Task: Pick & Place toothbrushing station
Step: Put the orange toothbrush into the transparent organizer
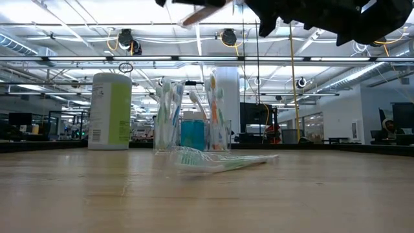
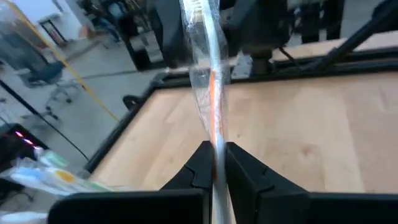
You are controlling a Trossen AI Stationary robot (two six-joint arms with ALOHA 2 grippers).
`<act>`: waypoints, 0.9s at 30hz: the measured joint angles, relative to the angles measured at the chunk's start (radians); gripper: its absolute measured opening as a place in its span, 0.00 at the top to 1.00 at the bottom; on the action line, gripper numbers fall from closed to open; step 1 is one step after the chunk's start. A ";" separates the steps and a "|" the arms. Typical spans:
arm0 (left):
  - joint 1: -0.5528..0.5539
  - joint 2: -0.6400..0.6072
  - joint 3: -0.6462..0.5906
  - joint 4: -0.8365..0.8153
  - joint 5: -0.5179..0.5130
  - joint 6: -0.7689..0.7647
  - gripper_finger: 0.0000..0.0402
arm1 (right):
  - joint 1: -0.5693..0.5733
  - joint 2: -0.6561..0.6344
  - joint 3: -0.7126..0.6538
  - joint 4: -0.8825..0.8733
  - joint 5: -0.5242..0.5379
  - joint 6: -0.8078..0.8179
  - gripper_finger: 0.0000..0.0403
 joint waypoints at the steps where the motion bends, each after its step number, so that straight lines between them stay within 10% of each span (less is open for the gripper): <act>1: 0.008 0.000 0.000 -0.008 0.017 -0.005 0.94 | 0.000 0.000 0.000 0.005 -0.001 0.000 0.60; 16: 0.023 0.000 0.000 0.009 0.035 -0.030 0.91 | 0.000 0.000 0.000 -0.013 -0.003 -0.027 0.96; 27: 0.083 0.001 0.017 0.010 0.198 -0.069 0.89 | 0.001 -0.003 0.001 -0.044 -0.005 -0.059 0.97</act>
